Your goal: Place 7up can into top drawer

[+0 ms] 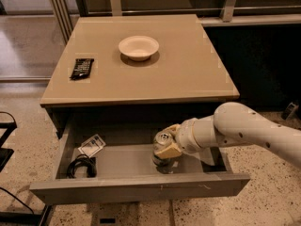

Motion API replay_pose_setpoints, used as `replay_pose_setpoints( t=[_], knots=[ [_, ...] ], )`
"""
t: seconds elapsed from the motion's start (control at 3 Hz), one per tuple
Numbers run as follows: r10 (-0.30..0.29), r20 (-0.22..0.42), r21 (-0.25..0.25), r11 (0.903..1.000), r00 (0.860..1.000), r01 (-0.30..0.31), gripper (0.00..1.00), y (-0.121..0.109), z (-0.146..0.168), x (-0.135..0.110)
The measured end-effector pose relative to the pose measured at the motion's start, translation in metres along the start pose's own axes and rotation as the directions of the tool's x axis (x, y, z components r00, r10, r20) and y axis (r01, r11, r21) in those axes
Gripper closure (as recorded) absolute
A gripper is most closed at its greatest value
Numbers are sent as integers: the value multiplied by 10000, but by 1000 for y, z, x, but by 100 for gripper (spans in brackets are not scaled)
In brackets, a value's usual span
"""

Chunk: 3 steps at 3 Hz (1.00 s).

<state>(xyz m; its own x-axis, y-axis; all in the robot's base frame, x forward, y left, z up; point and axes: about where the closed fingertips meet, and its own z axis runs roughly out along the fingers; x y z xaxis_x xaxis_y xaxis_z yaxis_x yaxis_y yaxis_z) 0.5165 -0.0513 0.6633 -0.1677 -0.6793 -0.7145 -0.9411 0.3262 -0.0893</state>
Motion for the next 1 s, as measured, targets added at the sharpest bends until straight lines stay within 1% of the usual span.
replay_pose_setpoints(
  t=[1.0],
  knots=[
    [-1, 0, -2, 10000, 10000, 1, 13, 0, 0, 0]
  ],
)
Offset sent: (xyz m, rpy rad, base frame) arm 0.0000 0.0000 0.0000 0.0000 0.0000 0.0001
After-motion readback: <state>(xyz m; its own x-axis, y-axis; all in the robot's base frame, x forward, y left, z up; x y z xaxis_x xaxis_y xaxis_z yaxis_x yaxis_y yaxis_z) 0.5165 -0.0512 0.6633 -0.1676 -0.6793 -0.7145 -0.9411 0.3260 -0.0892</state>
